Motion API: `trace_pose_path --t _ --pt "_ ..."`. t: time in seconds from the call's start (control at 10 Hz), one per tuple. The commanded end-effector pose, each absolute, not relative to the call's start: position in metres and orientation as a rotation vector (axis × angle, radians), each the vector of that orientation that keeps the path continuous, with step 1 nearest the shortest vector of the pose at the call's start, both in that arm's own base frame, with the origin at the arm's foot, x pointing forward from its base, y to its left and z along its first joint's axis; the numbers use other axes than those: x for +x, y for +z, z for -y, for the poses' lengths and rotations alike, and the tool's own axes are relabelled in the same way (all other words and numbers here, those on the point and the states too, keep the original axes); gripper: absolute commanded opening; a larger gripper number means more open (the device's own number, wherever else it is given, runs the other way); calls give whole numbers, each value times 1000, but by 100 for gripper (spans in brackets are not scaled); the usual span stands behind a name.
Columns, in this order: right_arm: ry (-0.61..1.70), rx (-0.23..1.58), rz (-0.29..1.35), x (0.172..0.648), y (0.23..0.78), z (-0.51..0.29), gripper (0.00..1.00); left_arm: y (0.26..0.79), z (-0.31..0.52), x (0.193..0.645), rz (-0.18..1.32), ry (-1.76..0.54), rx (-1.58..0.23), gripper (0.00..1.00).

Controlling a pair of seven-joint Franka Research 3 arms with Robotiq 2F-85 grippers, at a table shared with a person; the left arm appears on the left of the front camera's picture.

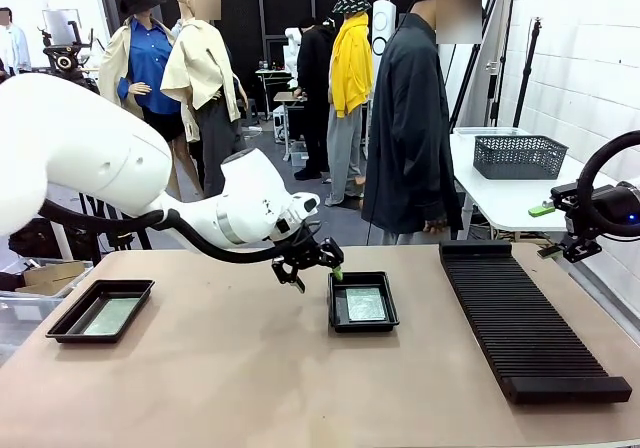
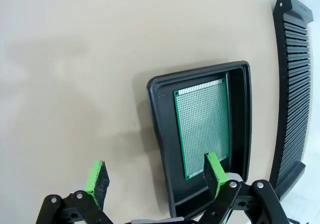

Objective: Inspect and transfer BCBs to ESD trays.
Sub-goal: Pick up the ESD tray and place it on the left side of the table.

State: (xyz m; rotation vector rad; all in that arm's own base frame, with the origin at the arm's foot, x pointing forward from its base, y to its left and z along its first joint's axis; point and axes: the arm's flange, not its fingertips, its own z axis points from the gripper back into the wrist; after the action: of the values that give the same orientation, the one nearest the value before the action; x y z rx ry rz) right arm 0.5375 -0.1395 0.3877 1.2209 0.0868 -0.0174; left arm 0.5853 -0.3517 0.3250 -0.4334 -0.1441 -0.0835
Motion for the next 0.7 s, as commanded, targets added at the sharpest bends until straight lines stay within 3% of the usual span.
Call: trace_pose_path --t 0.0,0.4,0.6 --pt "-33 1209 -83 535 389 136 100 322 366 593 159 -65 -416 100" --pt "-33 1209 -83 535 389 136 100 313 375 593 107 -101 -414 100" --pt "-33 1209 -83 535 389 136 100 313 376 586 81 -133 -417 88"
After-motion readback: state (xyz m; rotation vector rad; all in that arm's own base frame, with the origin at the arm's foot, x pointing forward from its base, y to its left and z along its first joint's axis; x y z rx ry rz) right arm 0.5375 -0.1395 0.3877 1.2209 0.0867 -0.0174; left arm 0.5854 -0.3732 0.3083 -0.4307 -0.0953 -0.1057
